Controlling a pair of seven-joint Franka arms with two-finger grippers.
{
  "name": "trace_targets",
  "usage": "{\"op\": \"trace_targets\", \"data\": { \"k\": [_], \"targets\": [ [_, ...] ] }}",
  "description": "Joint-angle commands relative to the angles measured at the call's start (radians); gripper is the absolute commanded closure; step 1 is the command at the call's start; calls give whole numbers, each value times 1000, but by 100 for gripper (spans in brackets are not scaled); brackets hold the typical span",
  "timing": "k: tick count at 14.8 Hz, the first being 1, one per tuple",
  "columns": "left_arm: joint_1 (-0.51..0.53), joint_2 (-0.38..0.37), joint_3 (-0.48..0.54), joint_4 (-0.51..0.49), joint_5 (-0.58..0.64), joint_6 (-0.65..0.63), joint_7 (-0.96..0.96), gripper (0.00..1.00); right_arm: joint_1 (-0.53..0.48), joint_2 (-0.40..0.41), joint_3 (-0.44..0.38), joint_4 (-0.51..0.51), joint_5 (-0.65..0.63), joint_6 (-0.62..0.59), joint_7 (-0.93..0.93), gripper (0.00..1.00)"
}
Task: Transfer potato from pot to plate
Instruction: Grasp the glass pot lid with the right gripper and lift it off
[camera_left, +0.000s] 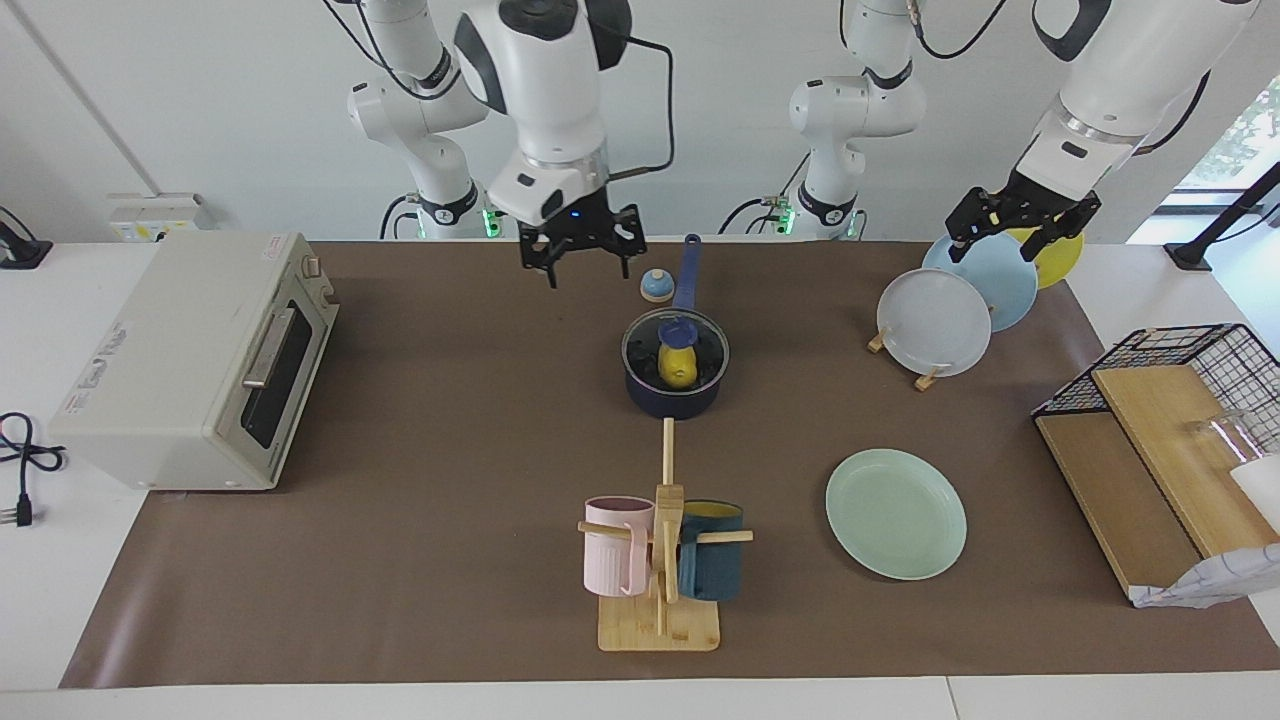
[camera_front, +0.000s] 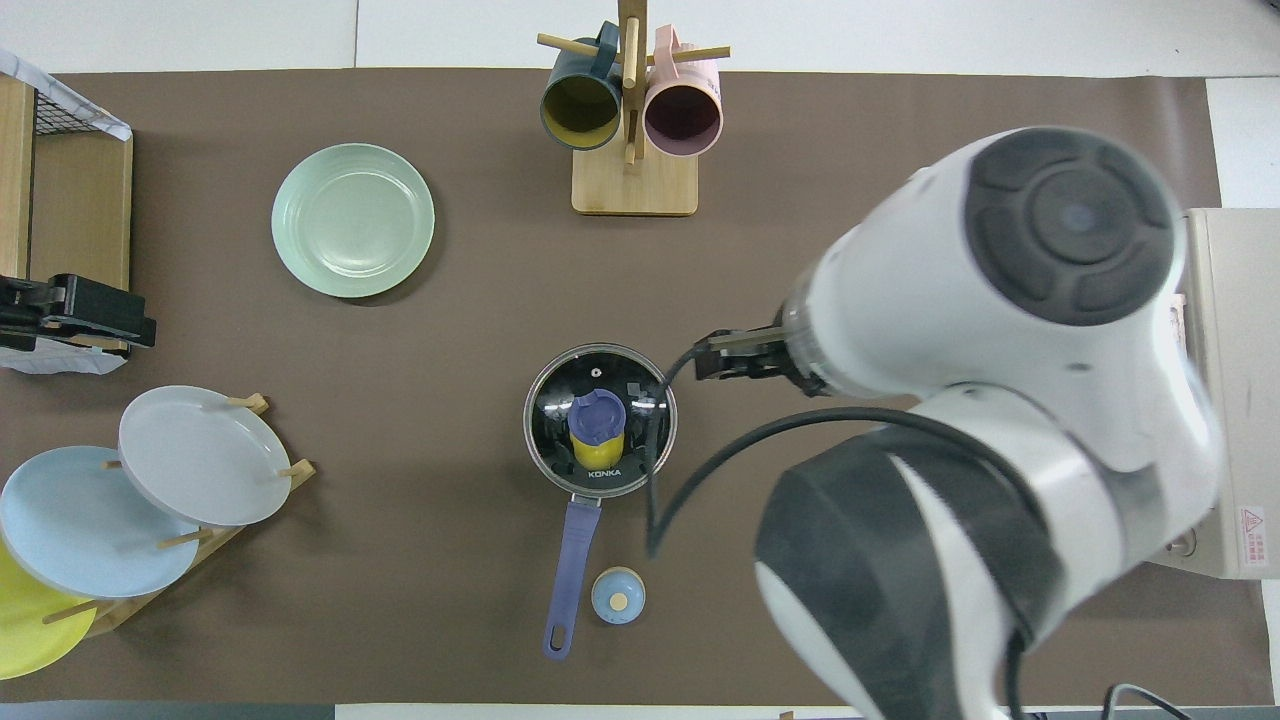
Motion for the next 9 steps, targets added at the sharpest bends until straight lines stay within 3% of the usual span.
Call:
{"op": "trace_targets", "data": {
  "k": [1, 4, 9],
  "targets": [
    [4, -1, -2, -4, 9, 2, -6, 0, 93, 95, 1, 32, -70, 68, 76, 0],
    [4, -1, -2, -4, 9, 2, -6, 0, 152, 105, 1, -25, -84, 143, 151, 0],
    [4, -1, -2, -4, 9, 2, -6, 0, 154, 111, -1, -134, -133, 276, 131, 0]
  ]
}}
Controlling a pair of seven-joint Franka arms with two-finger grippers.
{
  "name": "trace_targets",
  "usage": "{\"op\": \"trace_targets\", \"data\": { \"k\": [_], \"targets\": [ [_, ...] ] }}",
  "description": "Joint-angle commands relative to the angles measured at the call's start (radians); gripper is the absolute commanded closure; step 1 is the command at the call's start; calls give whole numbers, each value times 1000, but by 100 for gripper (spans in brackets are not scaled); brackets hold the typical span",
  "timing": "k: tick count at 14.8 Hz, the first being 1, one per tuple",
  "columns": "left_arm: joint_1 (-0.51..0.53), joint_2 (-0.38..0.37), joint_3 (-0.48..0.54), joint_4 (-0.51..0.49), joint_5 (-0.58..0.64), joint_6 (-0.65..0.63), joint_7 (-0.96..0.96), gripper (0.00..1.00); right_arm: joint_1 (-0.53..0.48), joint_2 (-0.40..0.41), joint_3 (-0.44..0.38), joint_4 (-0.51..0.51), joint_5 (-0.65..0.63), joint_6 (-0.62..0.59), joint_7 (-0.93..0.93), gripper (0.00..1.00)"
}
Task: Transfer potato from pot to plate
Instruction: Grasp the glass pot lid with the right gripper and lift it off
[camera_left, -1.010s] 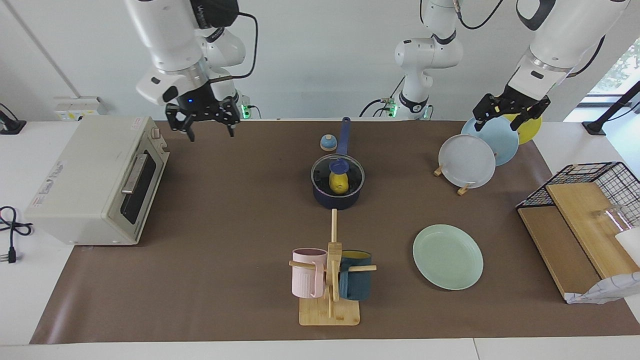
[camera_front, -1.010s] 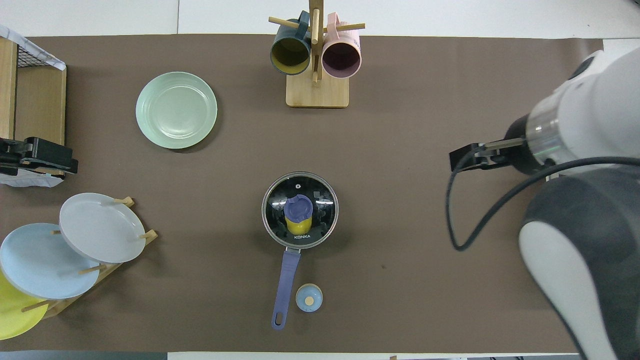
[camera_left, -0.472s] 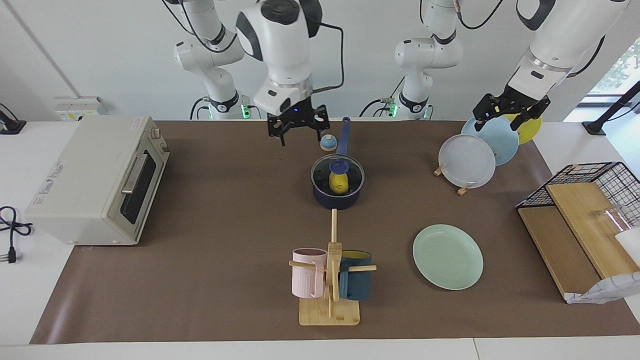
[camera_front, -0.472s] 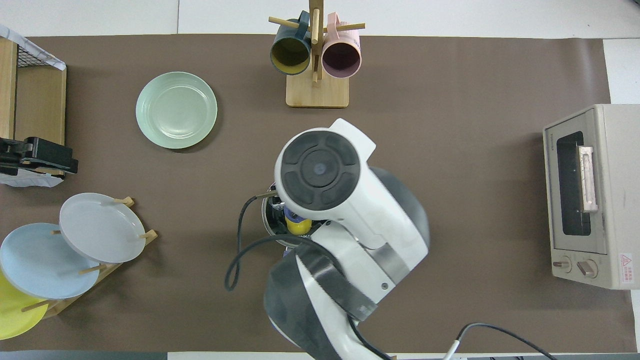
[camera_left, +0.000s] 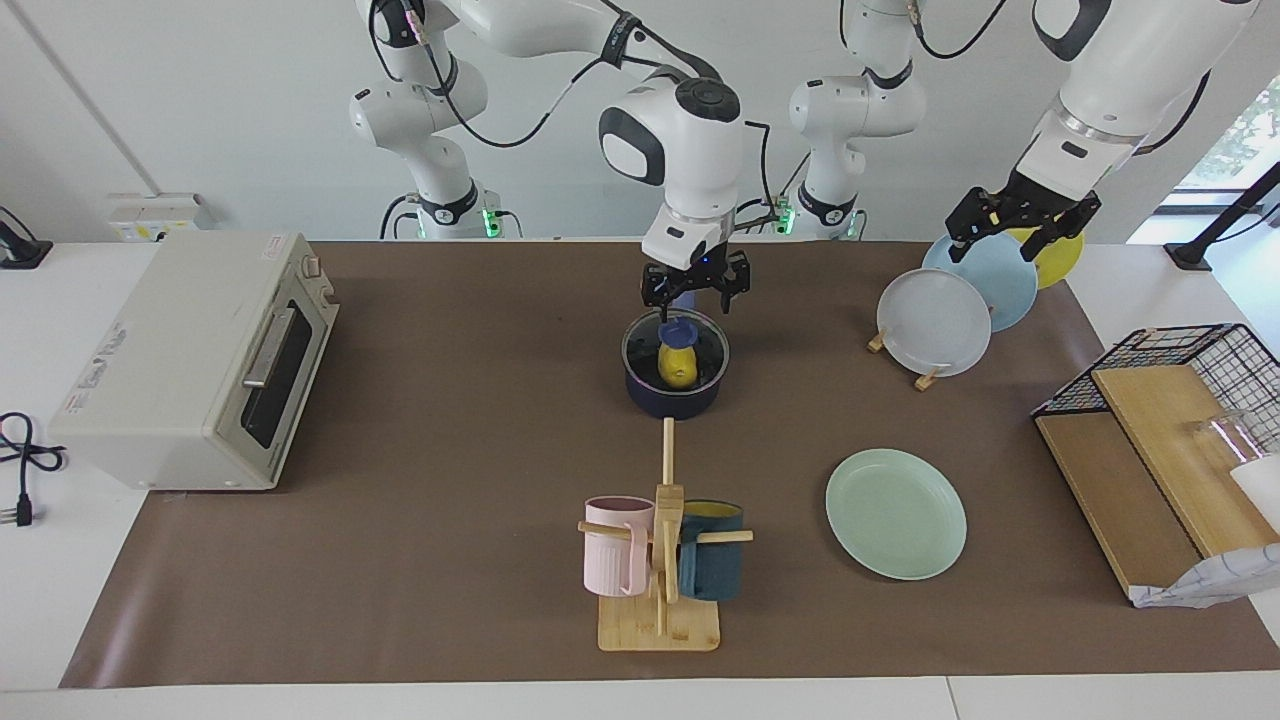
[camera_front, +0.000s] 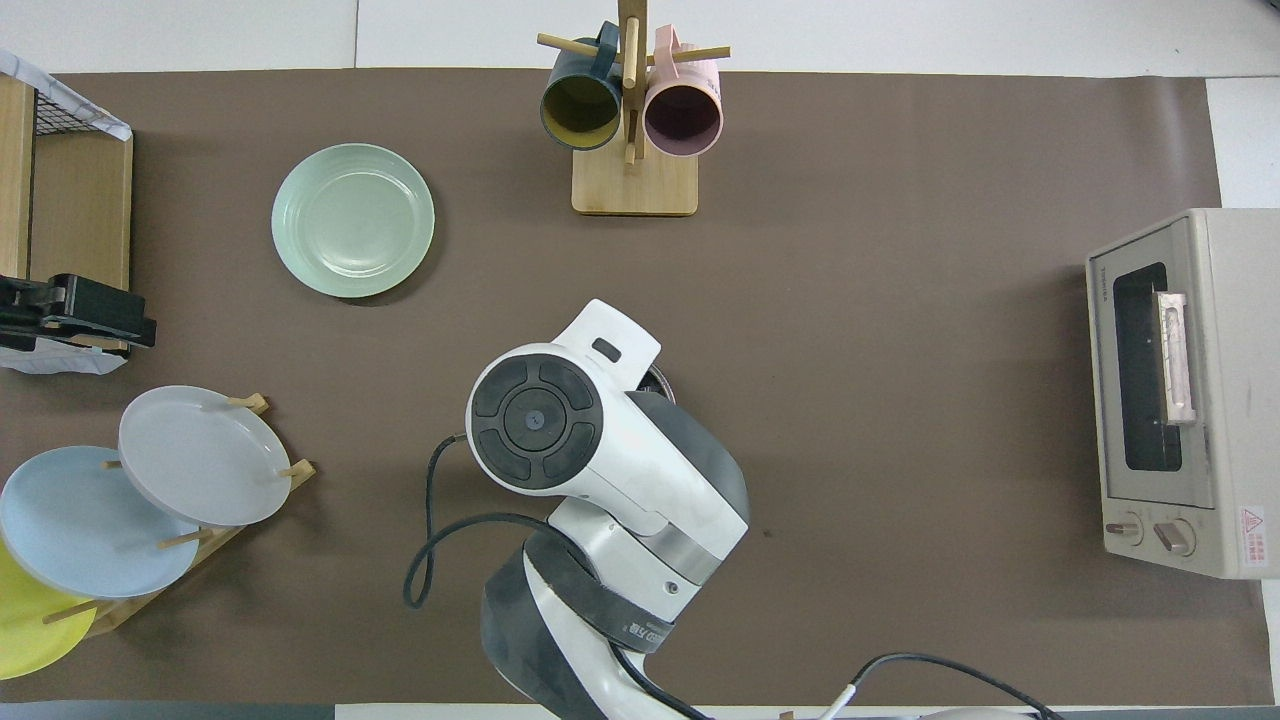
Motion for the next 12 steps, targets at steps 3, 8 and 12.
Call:
{"op": "trace_targets", "data": {
  "k": [3, 8, 12],
  "targets": [
    [4, -1, -2, -4, 9, 2, -6, 0, -14, -19, 4, -85, -66, 63, -41, 0],
    [4, -1, -2, -4, 9, 2, -6, 0, -28, -37, 4, -152, -66, 128, -50, 0],
    [4, -1, -2, -4, 9, 2, -6, 0, -33, -37, 4, -152, -66, 125, -58, 24]
  ]
}}
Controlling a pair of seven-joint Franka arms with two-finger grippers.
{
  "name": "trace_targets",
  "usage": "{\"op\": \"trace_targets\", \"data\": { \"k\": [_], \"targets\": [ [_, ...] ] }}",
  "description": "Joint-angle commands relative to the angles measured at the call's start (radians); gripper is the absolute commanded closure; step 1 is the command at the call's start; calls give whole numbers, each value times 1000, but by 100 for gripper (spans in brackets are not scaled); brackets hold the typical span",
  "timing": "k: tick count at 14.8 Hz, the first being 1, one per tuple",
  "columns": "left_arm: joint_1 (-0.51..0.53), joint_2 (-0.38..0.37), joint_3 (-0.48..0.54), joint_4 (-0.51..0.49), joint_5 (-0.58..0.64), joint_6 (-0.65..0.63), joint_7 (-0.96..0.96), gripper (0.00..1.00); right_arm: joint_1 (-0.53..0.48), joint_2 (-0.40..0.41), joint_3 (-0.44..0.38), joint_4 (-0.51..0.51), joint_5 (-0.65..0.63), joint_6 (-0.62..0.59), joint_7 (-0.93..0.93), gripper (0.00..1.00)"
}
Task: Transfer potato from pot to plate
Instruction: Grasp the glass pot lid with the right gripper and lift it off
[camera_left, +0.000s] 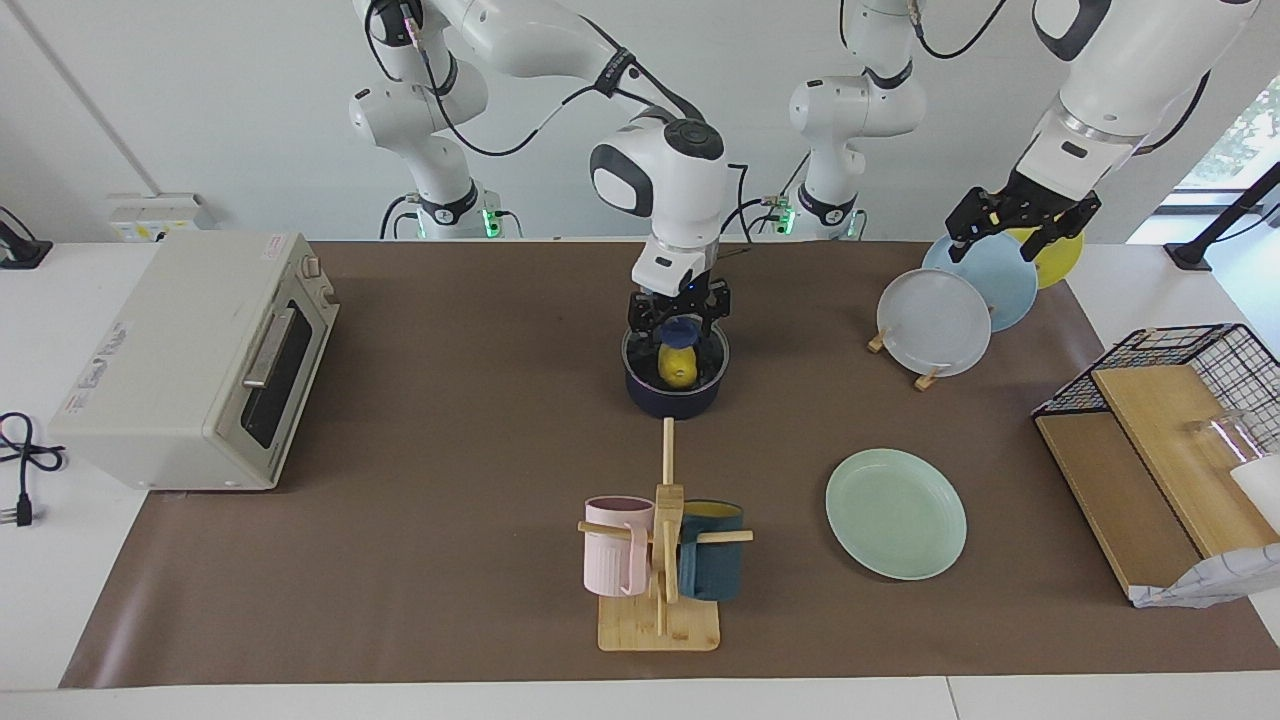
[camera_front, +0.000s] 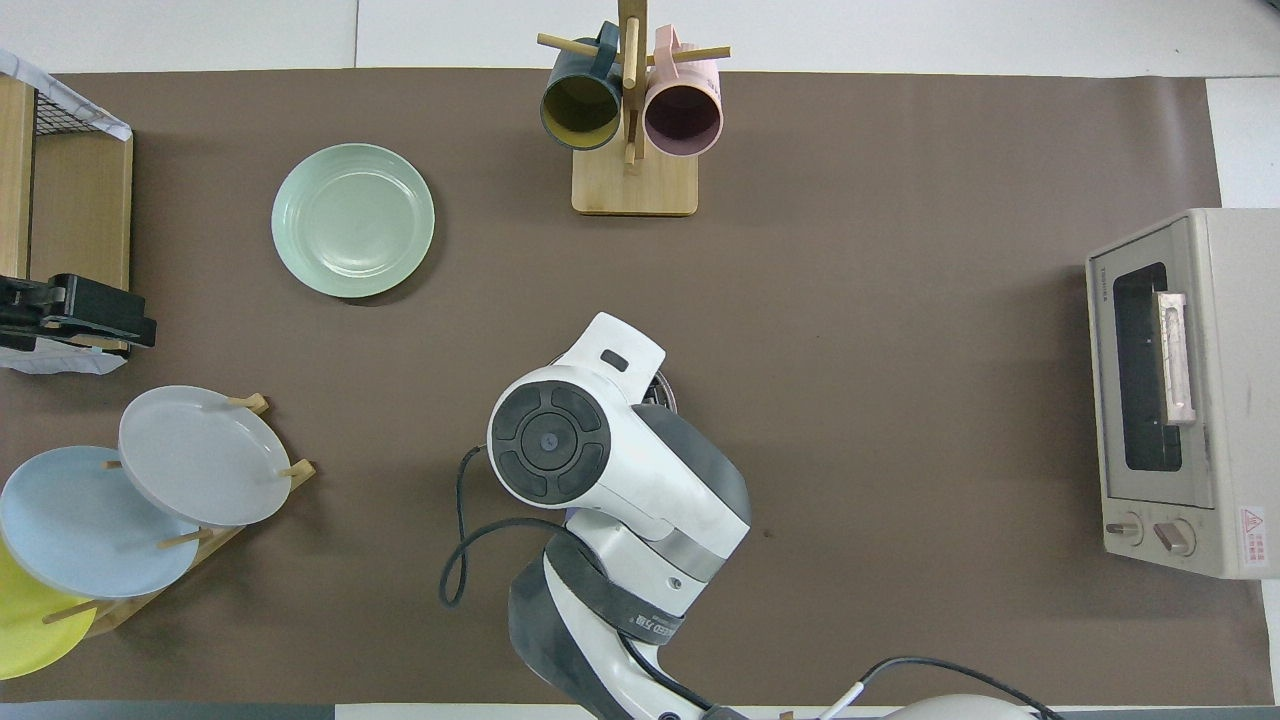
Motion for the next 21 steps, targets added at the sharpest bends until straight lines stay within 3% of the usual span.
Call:
{"op": "trace_targets", "data": {
  "k": [1, 3, 8, 11, 14, 19, 21],
  "targets": [
    [4, -1, -2, -4, 9, 2, -7, 0, -14, -30, 7, -37, -14, 21, -21, 29],
    [4, -1, -2, -4, 9, 2, -6, 0, -14, -30, 7, -34, -11, 22, -19, 38],
    [4, -1, -2, -4, 9, 2, -6, 0, -14, -25, 7, -15, -2, 4, -10, 94],
    [-4, -1, -2, -4, 9, 2, -6, 0, -36, -21, 7, 55, -5, -78, -48, 97],
    [-5, -1, -4, -4, 9, 2, -10, 0, -127, -19, 7, 114, 0, -158, -253, 100],
    [-10, -21, -13, -39, 9, 13, -30, 0, -330, -51, 7, 92, 35, -217, -588, 100],
    [-33, -21, -16, -44, 9, 13, -53, 0, -400, -85, 7, 36, 37, -252, -662, 100]
  ]
}}
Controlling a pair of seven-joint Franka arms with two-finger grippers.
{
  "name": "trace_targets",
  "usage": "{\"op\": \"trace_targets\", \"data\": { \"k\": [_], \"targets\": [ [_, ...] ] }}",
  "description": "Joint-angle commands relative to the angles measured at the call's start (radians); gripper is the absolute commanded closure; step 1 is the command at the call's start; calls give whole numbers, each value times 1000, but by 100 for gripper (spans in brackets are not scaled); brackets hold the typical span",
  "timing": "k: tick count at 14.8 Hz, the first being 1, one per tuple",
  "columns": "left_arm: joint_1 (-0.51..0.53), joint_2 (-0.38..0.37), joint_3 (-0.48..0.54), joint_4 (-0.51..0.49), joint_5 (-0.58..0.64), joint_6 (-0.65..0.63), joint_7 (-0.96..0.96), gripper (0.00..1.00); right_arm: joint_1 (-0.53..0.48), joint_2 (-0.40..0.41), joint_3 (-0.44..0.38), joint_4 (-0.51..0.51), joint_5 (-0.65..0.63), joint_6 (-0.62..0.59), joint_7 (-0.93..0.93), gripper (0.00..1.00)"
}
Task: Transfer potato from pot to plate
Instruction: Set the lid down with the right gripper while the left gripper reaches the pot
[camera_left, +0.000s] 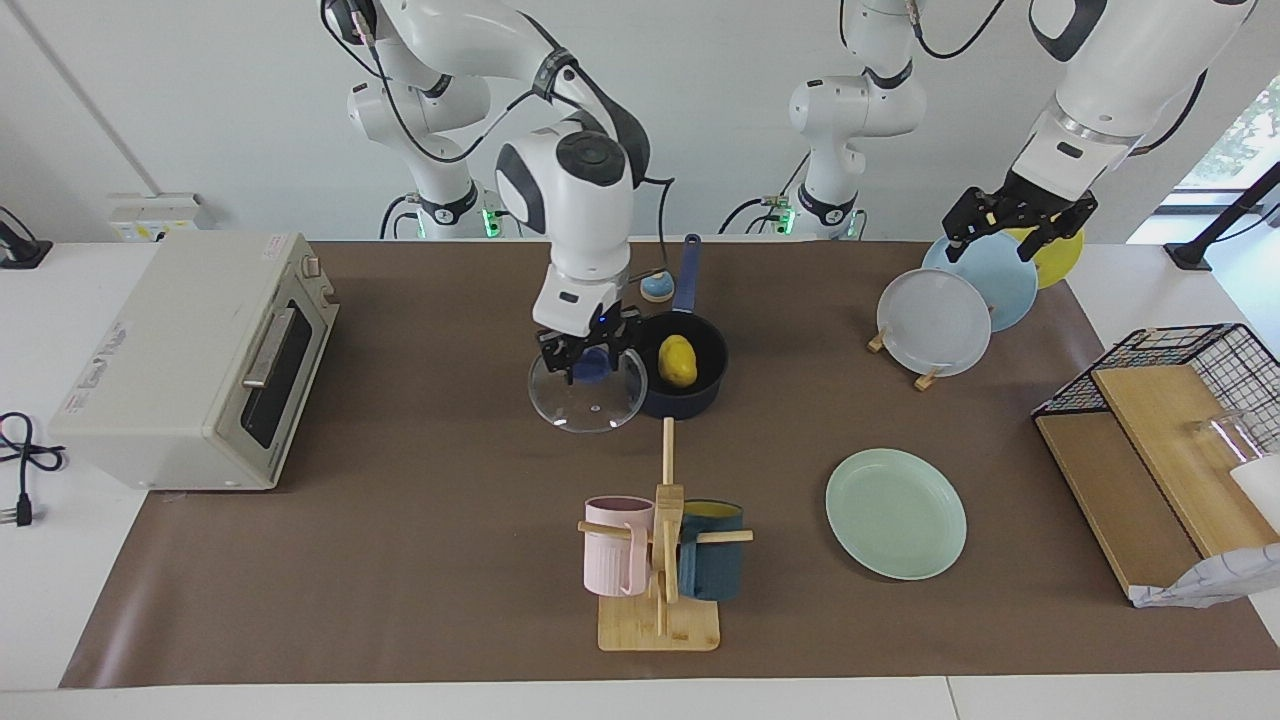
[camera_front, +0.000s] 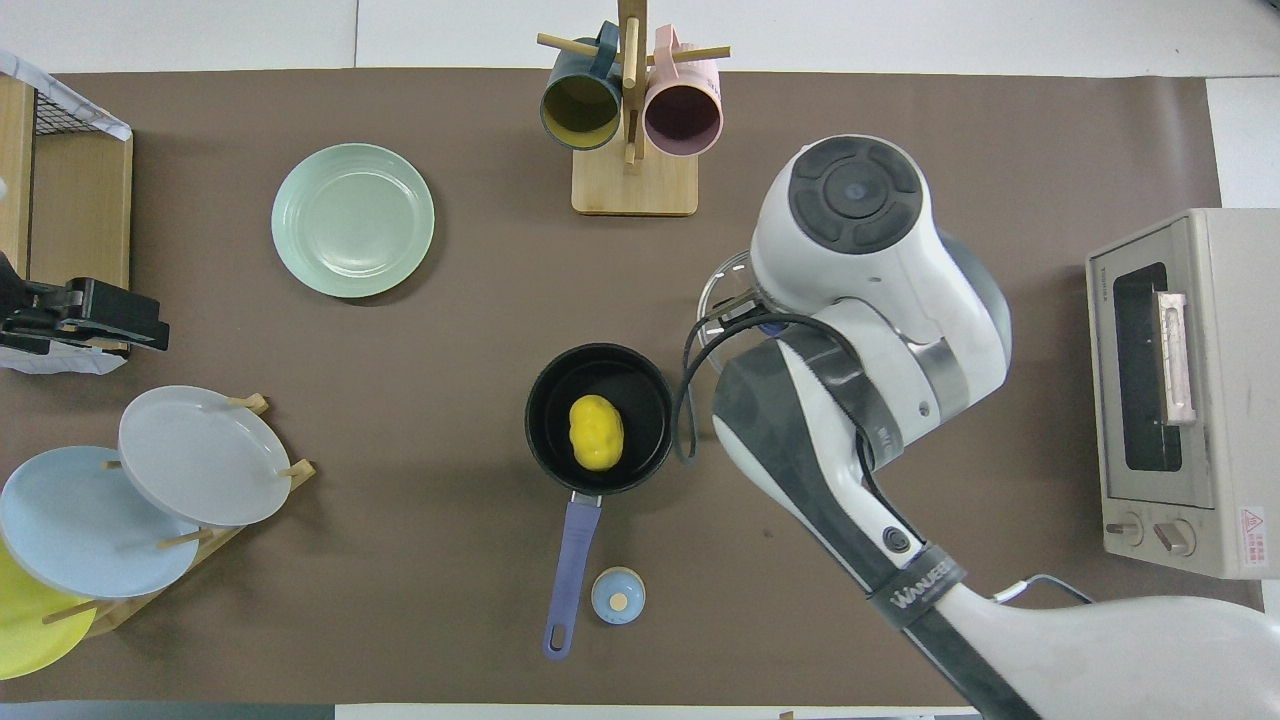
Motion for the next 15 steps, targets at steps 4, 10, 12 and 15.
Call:
{"op": "trace_targets", "data": {
  "k": [4, 10, 12, 15],
  "targets": [
    [-143, -21, -1, -45, 8, 53, -198, 0, -216, -114, 12, -210, 39, -8, -128, 100],
    [-366, -25, -2, -184, 5, 229, -537, 0, -343, -209, 10, -498, 40, 230, -243, 100],
    [-412, -30, -2, -271, -2, 323, -600, 0, -354, -220, 10, -538, 40, 276, -266, 100],
    [-488, 50, -2, -325, -14, 421, -628, 0, -354, -251, 10, -644, 40, 392, -267, 100]
  ]
}}
